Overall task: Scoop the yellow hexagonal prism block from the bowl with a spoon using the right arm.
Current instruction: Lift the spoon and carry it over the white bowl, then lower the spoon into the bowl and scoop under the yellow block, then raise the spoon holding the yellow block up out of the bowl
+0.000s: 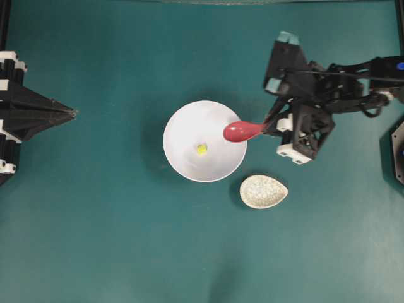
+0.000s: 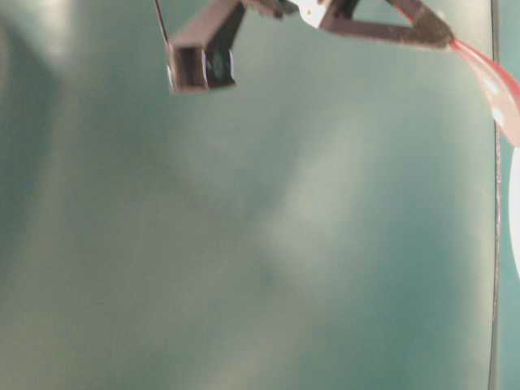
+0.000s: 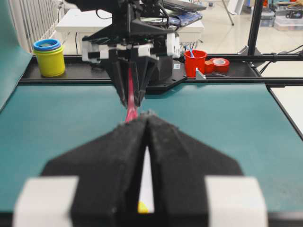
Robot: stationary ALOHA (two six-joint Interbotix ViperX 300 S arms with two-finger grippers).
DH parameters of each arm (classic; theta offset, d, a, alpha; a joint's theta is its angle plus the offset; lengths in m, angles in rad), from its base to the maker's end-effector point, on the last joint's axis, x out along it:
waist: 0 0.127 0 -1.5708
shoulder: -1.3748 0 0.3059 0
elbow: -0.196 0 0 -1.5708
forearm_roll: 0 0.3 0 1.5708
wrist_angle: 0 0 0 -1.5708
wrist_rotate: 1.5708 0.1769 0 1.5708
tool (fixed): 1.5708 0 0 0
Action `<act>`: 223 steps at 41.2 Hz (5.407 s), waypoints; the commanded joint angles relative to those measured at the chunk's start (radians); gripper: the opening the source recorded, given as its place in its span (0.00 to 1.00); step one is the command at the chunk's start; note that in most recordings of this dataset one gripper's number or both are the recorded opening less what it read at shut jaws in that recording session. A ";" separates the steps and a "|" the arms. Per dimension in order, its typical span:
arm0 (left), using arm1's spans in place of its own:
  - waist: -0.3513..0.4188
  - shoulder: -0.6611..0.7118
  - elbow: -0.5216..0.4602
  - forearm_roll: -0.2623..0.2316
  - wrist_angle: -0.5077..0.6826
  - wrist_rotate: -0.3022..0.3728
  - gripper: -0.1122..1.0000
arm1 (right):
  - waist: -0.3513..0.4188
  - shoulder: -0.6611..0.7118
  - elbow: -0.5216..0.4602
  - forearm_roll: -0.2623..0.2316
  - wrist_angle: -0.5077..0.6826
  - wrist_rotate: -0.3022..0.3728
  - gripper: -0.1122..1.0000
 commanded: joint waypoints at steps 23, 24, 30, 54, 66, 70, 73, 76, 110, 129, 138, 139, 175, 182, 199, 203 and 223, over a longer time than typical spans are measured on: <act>0.002 0.011 -0.020 0.003 -0.005 0.002 0.10 | -0.002 0.137 -0.127 -0.008 0.084 0.009 0.30; 0.000 0.009 -0.020 0.003 -0.005 0.002 0.10 | -0.002 0.143 -0.129 -0.008 0.083 0.009 0.30; 0.000 0.011 -0.020 0.003 -0.005 0.002 0.10 | 0.000 0.166 -0.137 -0.006 0.083 0.009 0.30; 0.002 0.011 -0.020 0.003 -0.003 0.006 0.10 | 0.026 0.261 -0.183 -0.006 0.044 0.006 0.30; 0.000 0.009 -0.020 0.003 -0.003 0.006 0.10 | 0.044 0.298 -0.206 -0.006 -0.028 0.005 0.30; 0.000 0.009 -0.020 0.003 -0.005 0.006 0.10 | 0.051 0.308 -0.218 -0.006 -0.044 0.003 0.30; 0.002 0.011 -0.020 0.003 -0.005 0.006 0.10 | 0.051 0.311 -0.225 -0.005 -0.057 0.003 0.30; 0.002 0.009 -0.020 0.003 -0.003 0.006 0.10 | 0.052 0.316 -0.233 -0.005 -0.074 0.005 0.30; 0.002 0.011 -0.020 0.003 0.002 0.006 0.10 | 0.052 0.314 -0.250 0.009 -0.199 0.005 0.30; 0.000 0.011 -0.020 0.003 0.006 0.005 0.10 | 0.051 0.267 -0.255 0.008 -0.209 0.005 0.30; 0.002 0.011 -0.020 0.003 0.009 0.005 0.10 | 0.051 0.232 -0.252 0.006 -0.242 0.003 0.30; 0.000 0.011 -0.020 0.003 0.009 0.005 0.10 | 0.052 0.227 -0.250 0.006 -0.247 0.003 0.30; 0.000 0.011 -0.020 0.003 0.014 0.005 0.10 | 0.051 0.008 -0.130 0.009 -0.426 0.012 0.30; 0.002 0.011 -0.020 0.003 0.014 0.003 0.10 | 0.051 -0.060 -0.089 0.009 -0.425 0.012 0.30; 0.000 0.009 -0.020 0.003 0.017 0.003 0.10 | 0.051 -0.222 0.020 0.011 -0.426 0.018 0.30; 0.000 0.006 -0.020 0.003 0.017 0.003 0.10 | 0.052 -0.232 0.025 0.011 -0.426 0.018 0.30; 0.000 0.009 -0.020 0.003 0.020 0.005 0.10 | 0.051 -0.232 0.026 0.006 -0.439 0.017 0.30</act>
